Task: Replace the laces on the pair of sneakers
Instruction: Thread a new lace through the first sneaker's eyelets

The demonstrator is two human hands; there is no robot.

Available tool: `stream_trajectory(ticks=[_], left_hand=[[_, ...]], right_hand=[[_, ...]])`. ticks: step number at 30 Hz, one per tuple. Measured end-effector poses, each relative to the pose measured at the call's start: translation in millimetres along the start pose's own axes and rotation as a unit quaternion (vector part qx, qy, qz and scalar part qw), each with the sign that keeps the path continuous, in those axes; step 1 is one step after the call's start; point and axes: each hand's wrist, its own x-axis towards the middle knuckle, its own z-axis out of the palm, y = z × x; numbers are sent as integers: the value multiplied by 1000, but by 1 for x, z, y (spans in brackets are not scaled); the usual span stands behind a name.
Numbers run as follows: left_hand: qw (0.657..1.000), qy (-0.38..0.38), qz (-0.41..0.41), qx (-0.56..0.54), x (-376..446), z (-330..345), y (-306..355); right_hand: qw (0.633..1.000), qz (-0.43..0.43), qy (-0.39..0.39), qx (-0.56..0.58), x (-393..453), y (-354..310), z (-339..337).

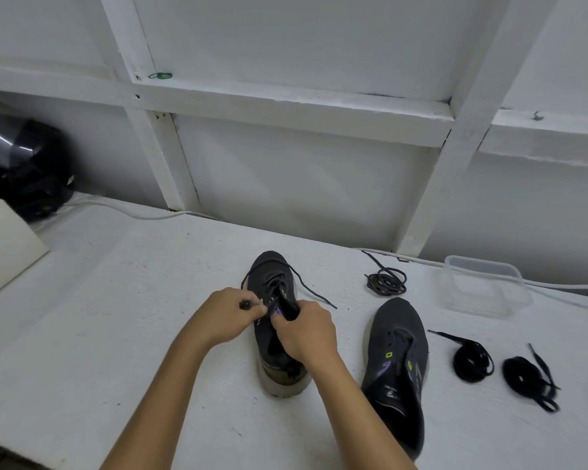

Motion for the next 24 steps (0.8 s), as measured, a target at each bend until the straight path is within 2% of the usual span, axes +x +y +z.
stream_trajectory(ticks=[2, 5, 11, 14, 17, 24], left_hand=[[997, -16, 23, -69, 0, -6, 5], [979, 6, 31, -199, 3, -9, 11], [982, 60, 26, -175, 7, 3, 10], [979, 75, 34, -186, 10, 1, 8], [973, 81, 67, -204, 9, -3, 14], [931, 145, 91, -323, 16, -24, 26]], right_hand=[[1000, 5, -5, -4, -1, -1, 0], [1000, 13, -7, -27, -4, -1, 0], [998, 26, -26, -48, -5, -2, -9], [994, -33, 5, -100, -5, -9, -17], [990, -99, 25, -102, 3, -22, -29], [982, -171, -71, -39, 28, -29, -54]])
